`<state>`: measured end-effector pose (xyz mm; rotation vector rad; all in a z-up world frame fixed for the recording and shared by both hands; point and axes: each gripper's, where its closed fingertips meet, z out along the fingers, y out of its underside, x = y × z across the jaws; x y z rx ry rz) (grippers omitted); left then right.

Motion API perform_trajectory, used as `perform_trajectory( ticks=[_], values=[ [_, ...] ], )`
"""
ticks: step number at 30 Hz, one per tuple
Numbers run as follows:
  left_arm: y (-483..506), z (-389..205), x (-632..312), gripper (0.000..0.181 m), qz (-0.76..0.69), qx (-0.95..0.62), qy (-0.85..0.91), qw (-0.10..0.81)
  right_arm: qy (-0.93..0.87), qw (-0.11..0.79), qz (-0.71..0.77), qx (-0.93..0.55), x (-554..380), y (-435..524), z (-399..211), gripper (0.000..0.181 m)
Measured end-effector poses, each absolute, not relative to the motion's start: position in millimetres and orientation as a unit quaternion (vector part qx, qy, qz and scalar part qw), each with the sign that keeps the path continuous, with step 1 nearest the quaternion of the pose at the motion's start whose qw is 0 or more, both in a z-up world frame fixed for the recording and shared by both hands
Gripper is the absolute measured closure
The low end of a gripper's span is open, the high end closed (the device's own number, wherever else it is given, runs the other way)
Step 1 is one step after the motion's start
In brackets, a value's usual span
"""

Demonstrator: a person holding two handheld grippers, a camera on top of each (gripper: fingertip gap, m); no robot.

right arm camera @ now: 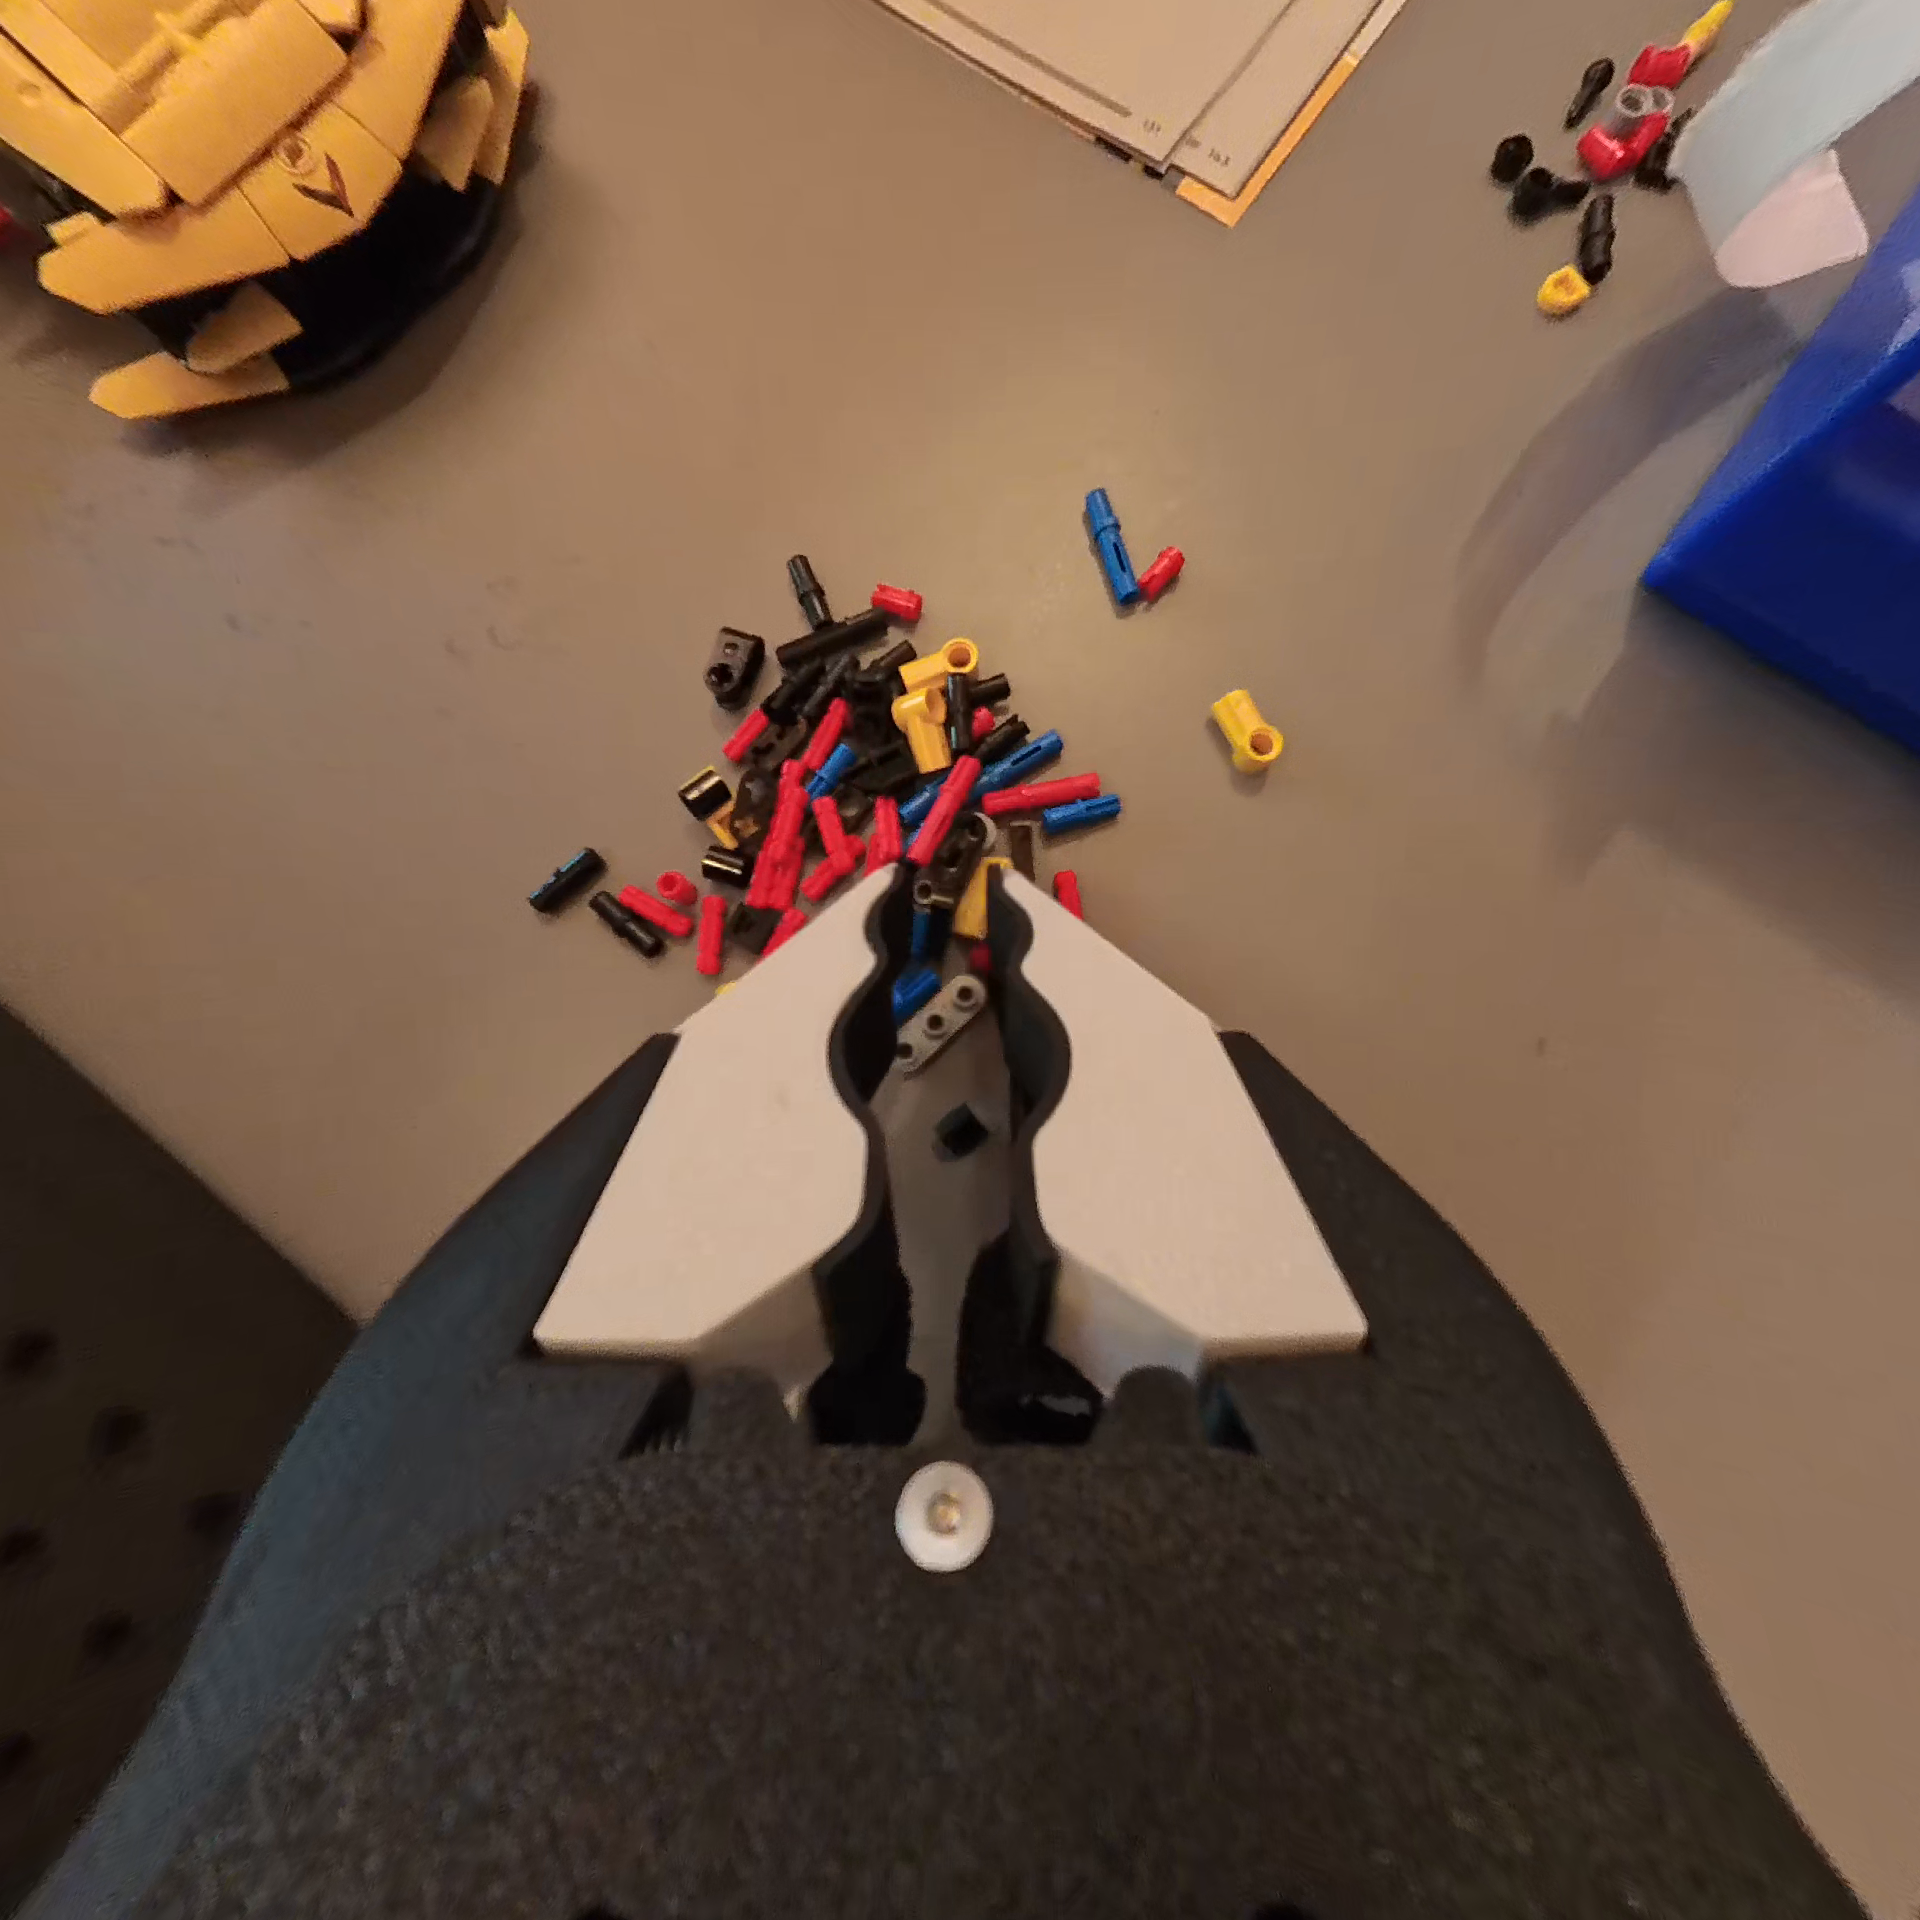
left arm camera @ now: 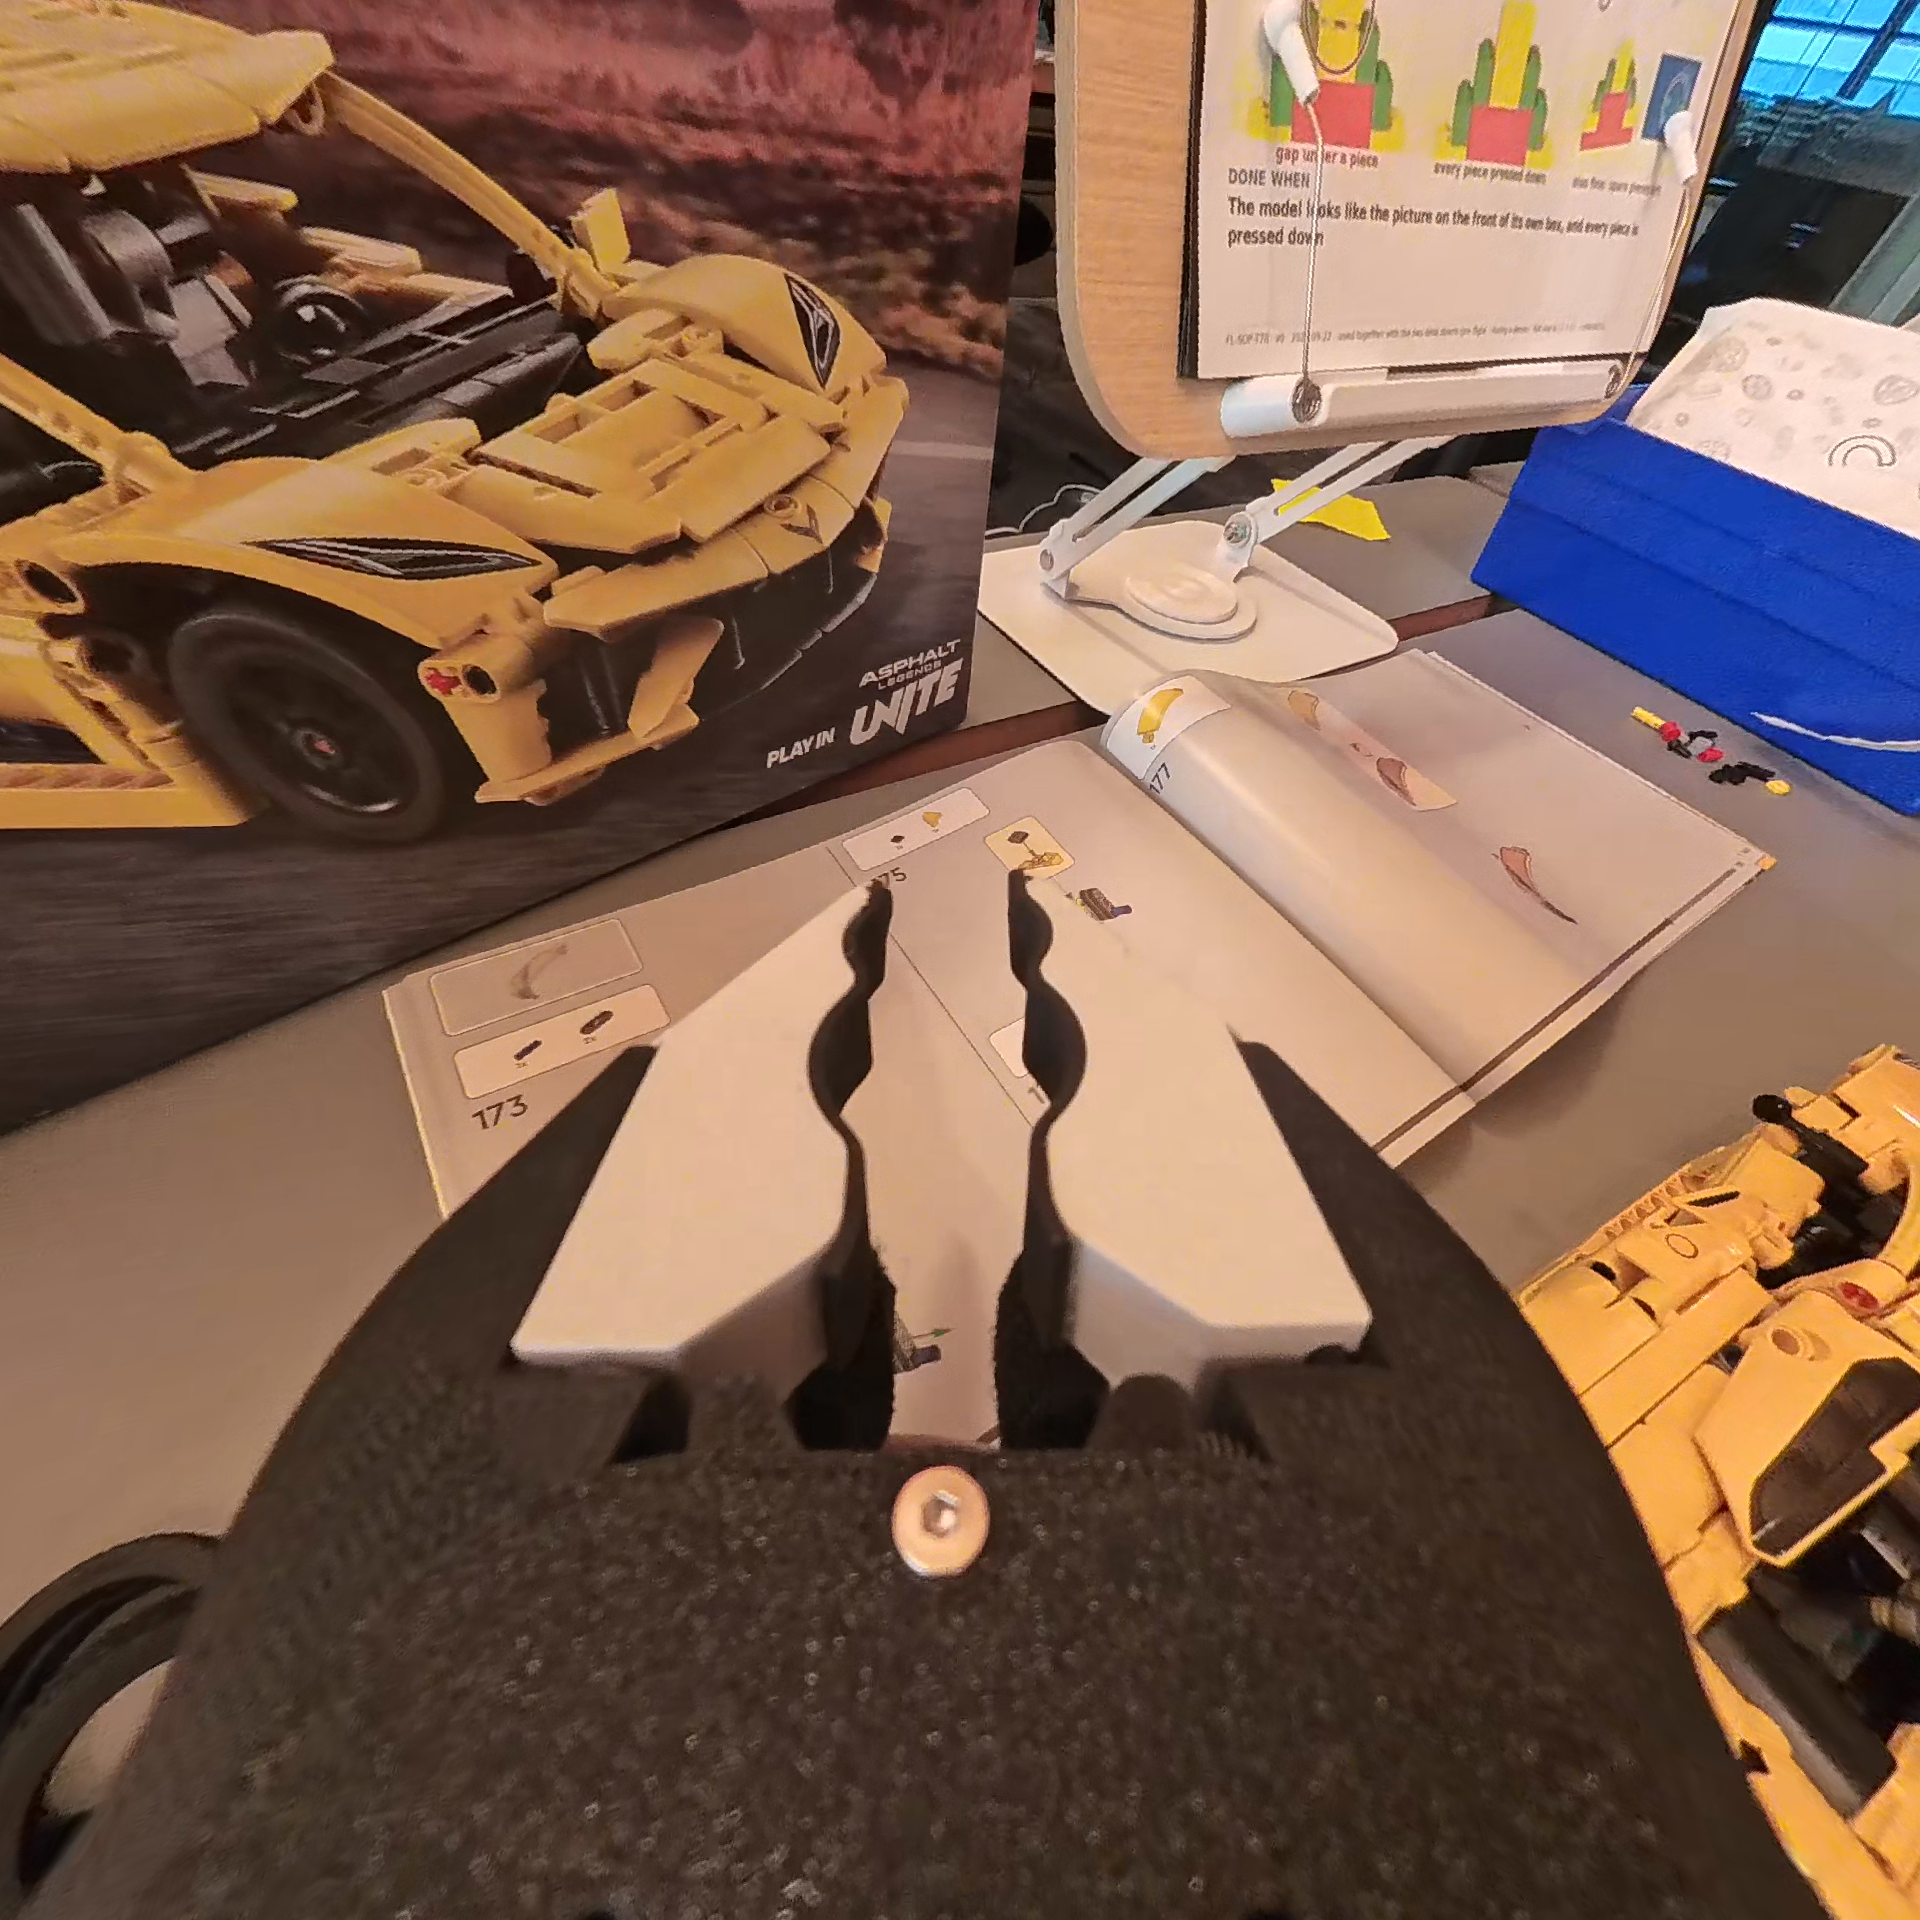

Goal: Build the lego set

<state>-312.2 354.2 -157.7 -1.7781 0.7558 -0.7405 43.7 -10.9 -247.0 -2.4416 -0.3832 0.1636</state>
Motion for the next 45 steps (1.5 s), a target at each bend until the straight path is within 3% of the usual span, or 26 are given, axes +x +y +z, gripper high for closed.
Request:
perform_trajectory(
  ticks=[20, 30, 35, 40, 45],
  values=[
    [356, -156, -318, 0.159, -0.300, -0.740, 0.310, 0.515, -0.145, 0.308, 0.053, -0.939, 61, 0, -247, 0.168],
    [357, -156, -319, 0.159, -0.299, -0.742, 0.310, 0.514, -0.147, 0.274, 0.060, -0.949, 59, 1, -254, 0.179],
    [358, -155, -320, 0.159, -0.300, -0.742, 0.307, 0.515, -0.137, 0.301, 0.079, -0.940, 54, 6, -235, 0.179],
    [358, -156, -320, 0.159, -0.299, -0.743, 0.307, 0.515, -0.223, 0.315, 0.162, -0.908, -25, 6, -199, 0.179],
    [358, -158, -320, 0.159, -0.295, -0.746, 0.308, 0.511, -0.328, 0.263, 0.207, -0.883, -145, -15, -219, 0.179]
  ],
)
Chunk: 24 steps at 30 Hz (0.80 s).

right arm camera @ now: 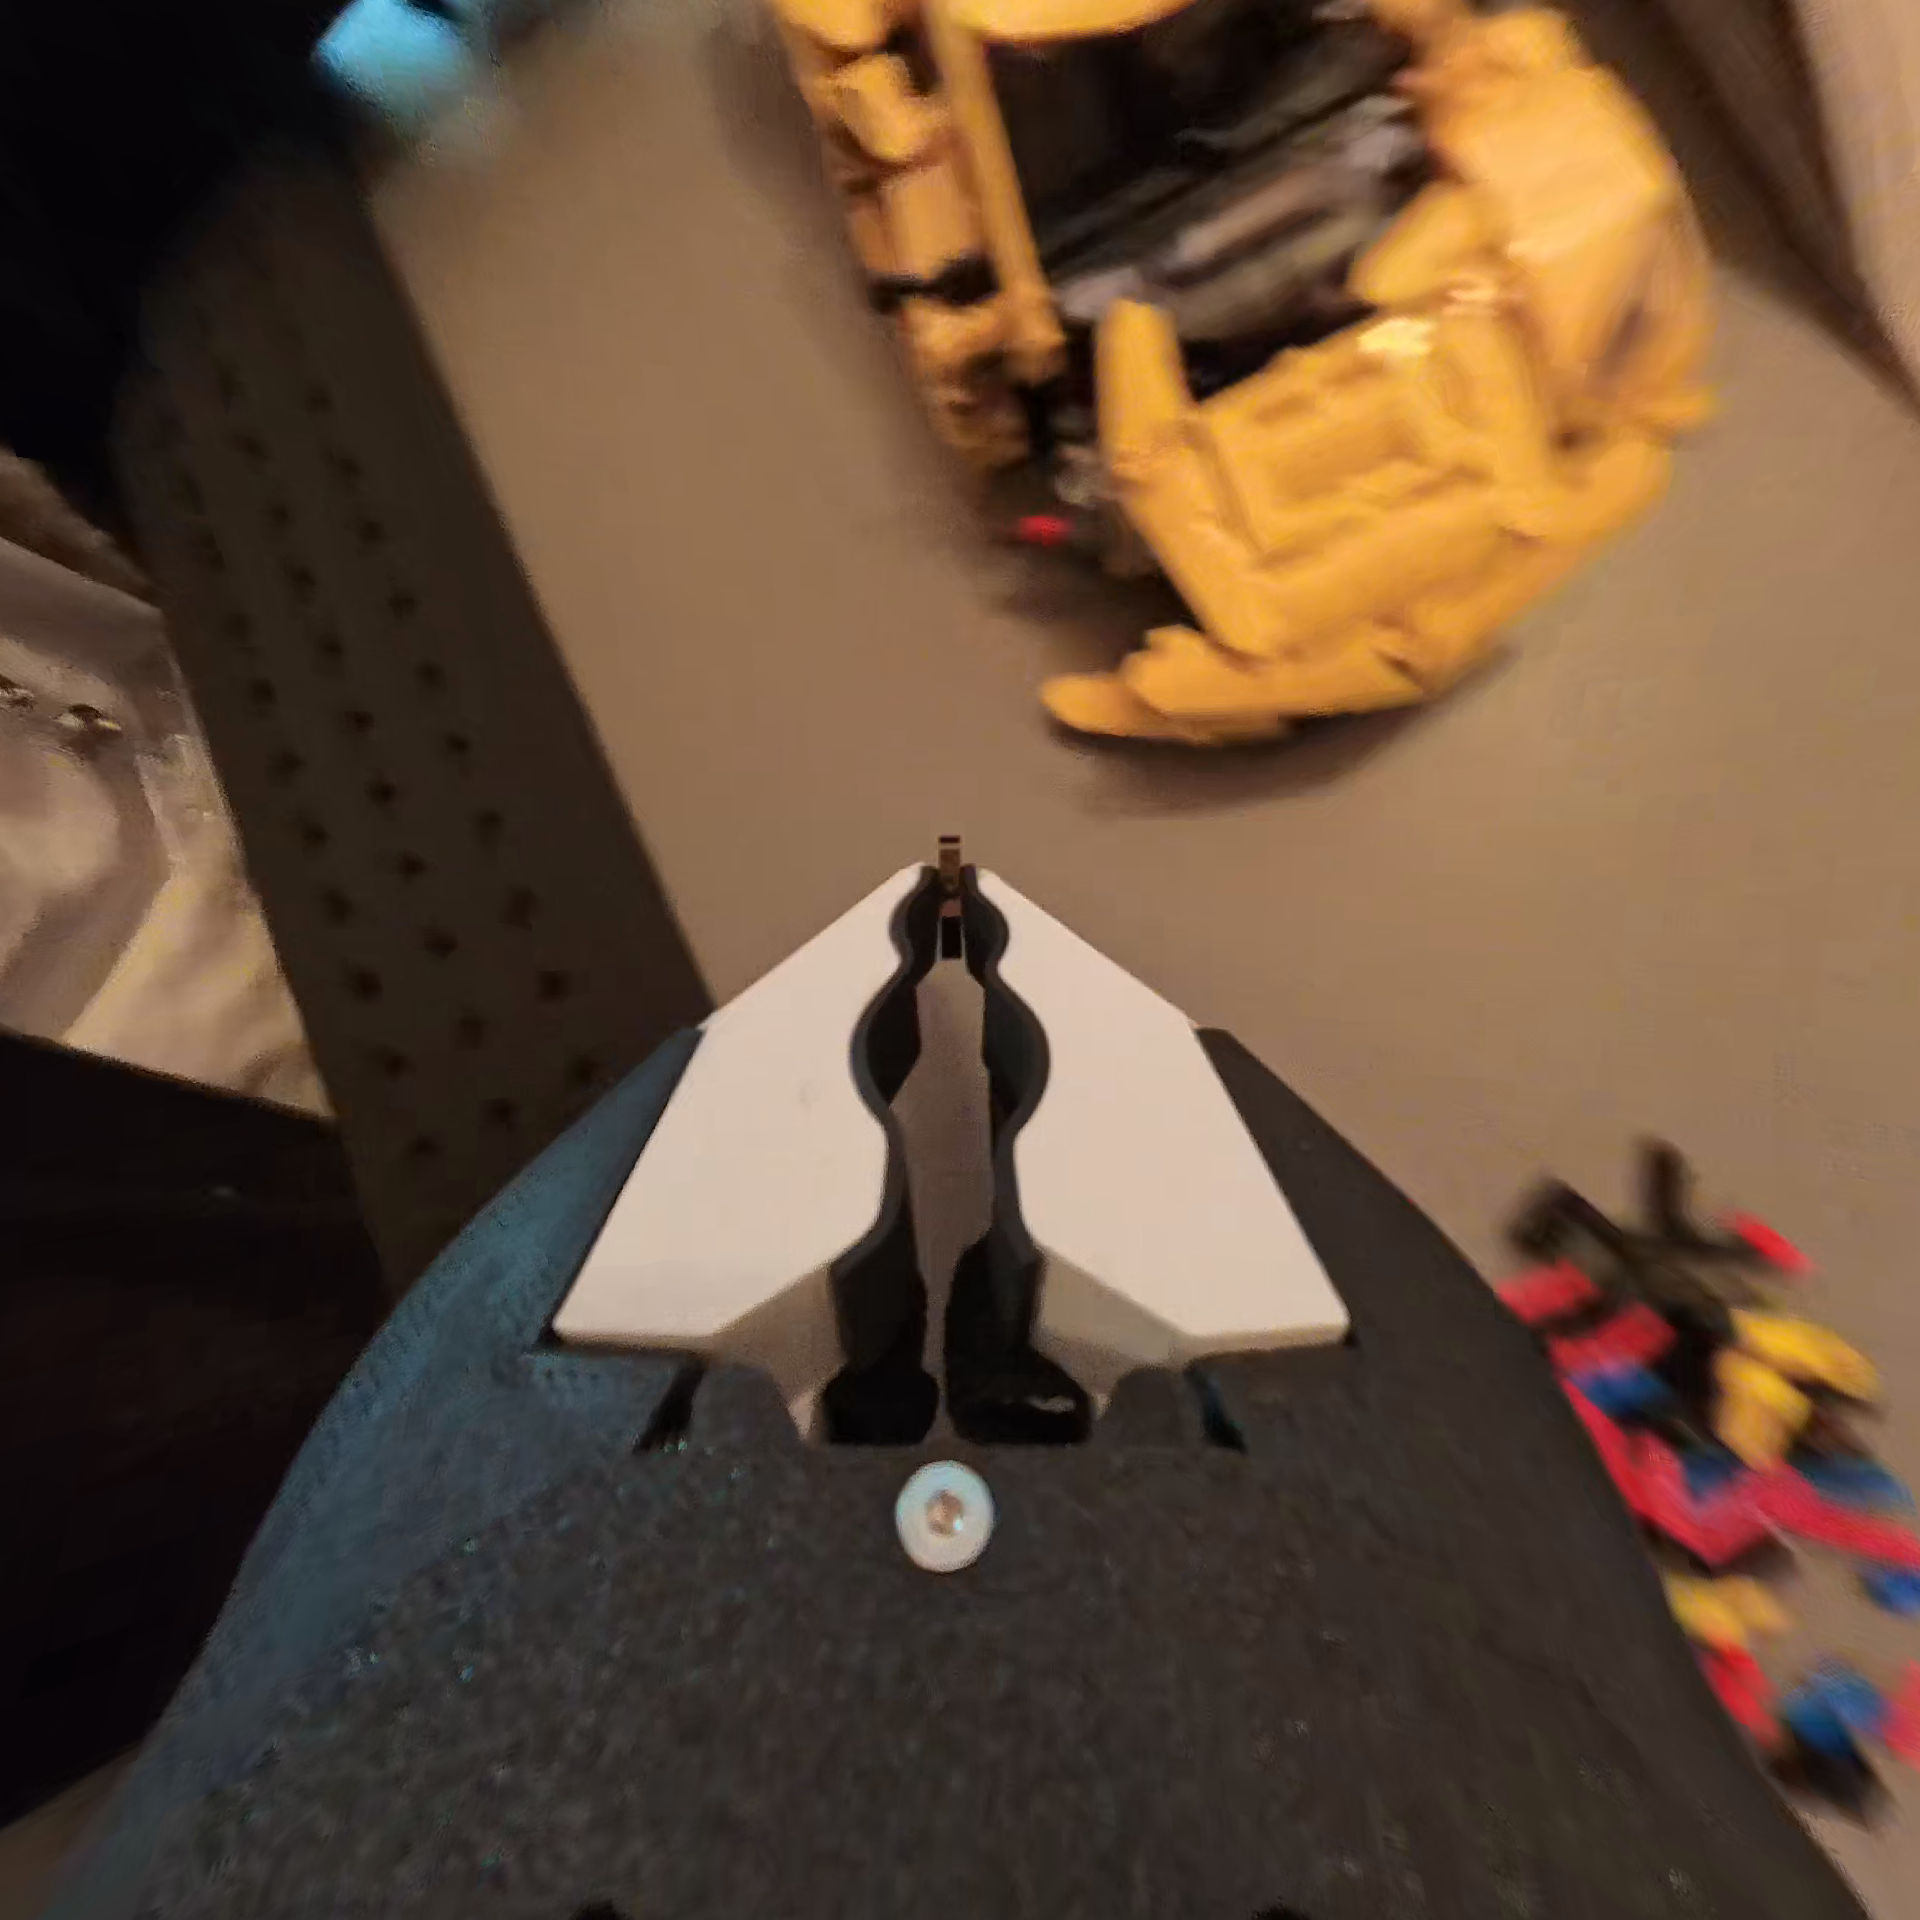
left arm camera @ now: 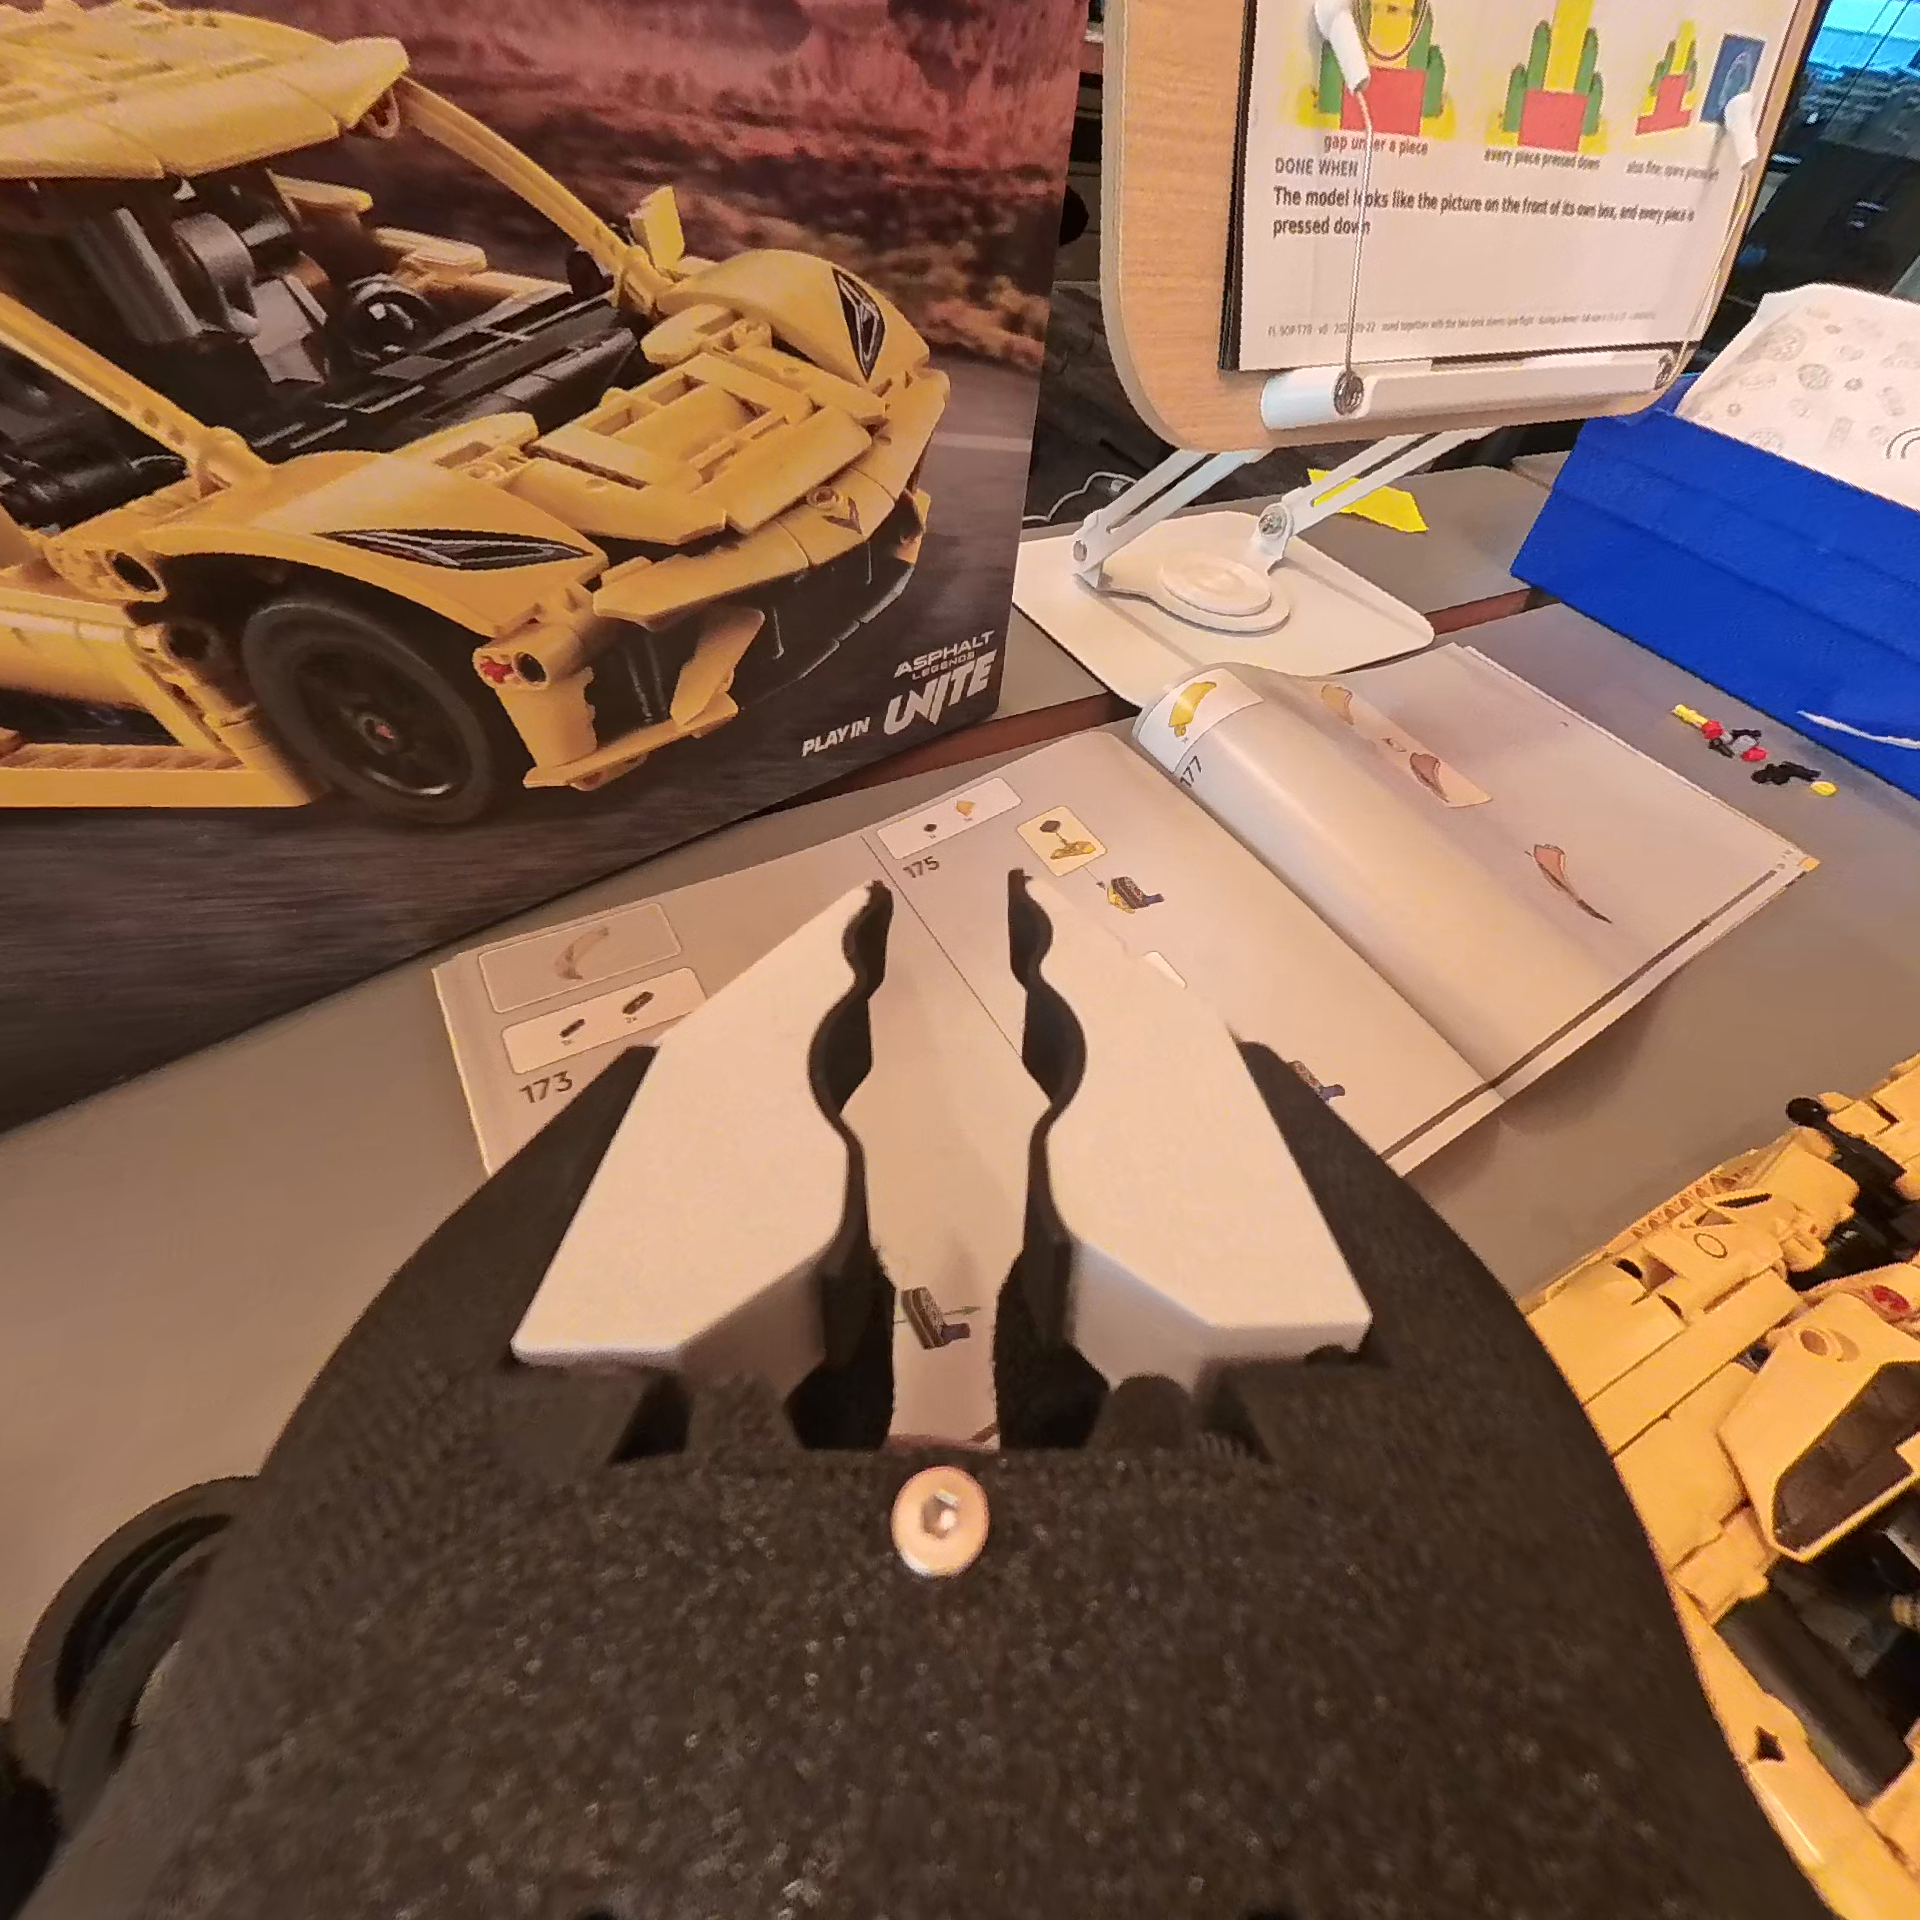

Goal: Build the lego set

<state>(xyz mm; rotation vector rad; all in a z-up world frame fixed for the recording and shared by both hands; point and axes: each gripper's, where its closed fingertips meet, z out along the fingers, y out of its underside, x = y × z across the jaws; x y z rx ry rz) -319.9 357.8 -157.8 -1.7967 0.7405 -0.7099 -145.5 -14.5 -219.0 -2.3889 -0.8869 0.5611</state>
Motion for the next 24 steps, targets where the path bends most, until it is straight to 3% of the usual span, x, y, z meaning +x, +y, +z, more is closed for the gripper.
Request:
perform_trajectory(
  ticks=[9, 12, 14, 18, 21, 24],
  values=[
    [351, -159, -318, 0.159, -0.310, -0.755, 0.316, 0.483, -0.342, 0.280, 0.154, -0.883, -202, 3, -255, 0.178],
    [299, -165, -309, 0.155, -0.402, -0.746, 0.395, 0.354, -0.324, 0.286, 0.176, -0.884, -201, 6, -250, 0.166],
    [260, -175, -317, 0.141, -0.436, -0.737, 0.444, 0.265, -0.297, 0.320, 0.184, -0.881, -192, 17, -236, 0.158],
    [227, -199, -342, 0.113, -0.386, -0.757, 0.491, 0.190, -0.216, 0.389, 0.137, -0.885, -147, 49, -213, 0.145],
    [206, -205, -341, 0.113, -0.393, -0.757, 0.504, 0.136, -0.136, 0.447, 0.092, -0.879, -119, 72, -204, 0.121],
    [183, -220, -336, 0.112, -0.403, -0.754, 0.516, 0.047, -0.075, 0.390, 0.160, -0.904, -130, 74, -230, 0.109]
  ],
)
